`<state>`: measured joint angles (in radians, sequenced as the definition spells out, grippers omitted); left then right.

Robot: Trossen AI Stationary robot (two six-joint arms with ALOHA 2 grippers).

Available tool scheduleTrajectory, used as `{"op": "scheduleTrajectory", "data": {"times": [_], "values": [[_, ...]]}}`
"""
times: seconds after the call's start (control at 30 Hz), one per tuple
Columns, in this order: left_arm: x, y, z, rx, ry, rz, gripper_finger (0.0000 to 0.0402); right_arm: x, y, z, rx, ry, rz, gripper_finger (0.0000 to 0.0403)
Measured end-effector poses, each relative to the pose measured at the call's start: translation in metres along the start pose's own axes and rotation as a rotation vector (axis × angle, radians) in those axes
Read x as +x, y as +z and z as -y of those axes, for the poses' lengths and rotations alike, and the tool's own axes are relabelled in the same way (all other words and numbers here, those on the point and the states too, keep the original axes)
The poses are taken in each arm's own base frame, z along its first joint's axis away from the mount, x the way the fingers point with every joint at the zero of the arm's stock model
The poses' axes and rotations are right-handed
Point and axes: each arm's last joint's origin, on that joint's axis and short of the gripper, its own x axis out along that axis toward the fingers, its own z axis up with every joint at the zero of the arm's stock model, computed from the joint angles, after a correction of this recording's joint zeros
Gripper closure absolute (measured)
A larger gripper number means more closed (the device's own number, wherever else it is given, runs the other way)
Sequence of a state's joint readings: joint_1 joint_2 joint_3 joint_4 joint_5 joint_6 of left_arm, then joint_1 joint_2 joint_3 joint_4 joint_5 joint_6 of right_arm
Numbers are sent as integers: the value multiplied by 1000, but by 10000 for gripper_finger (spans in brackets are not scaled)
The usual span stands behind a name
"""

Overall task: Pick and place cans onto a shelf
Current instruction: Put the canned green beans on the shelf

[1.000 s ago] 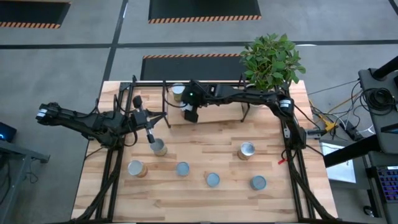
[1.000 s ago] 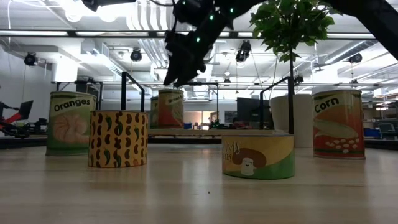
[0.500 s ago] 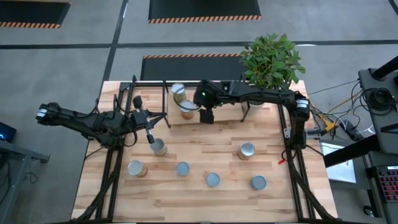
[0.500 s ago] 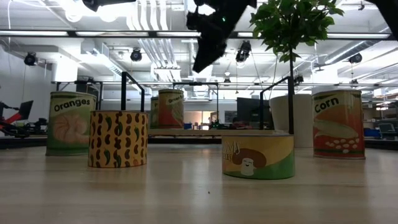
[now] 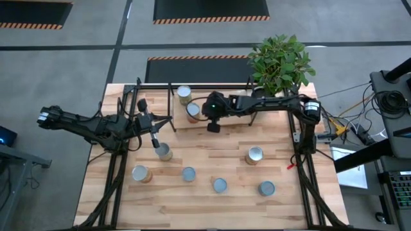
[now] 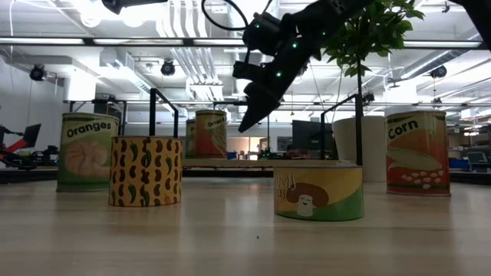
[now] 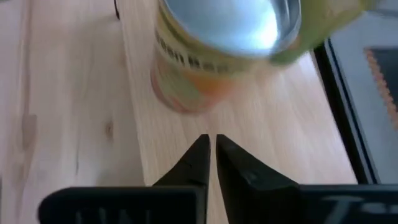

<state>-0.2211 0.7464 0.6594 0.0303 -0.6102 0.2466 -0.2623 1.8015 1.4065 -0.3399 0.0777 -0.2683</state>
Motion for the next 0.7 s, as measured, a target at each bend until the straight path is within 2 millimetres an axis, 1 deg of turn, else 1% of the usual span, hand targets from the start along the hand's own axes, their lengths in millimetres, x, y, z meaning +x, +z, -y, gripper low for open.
{"op": "scheduleTrajectory", "data": {"times": [0.2,0.33,0.43,0.6,0.7], "values": [[0,0,0,2,0,0,402,11,6,0,-13,-8,74,394],[0,0,0,2,0,0,402,16,12,0,-8,32,156,394],[0,0,0,1,0,1,402,19,14,-1,1,31,187,394],[1,0,1,3,0,-2,402,18,11,-4,6,46,150,394],[1,0,1,4,-1,-2,402,17,12,-12,-14,89,147,394]]}}
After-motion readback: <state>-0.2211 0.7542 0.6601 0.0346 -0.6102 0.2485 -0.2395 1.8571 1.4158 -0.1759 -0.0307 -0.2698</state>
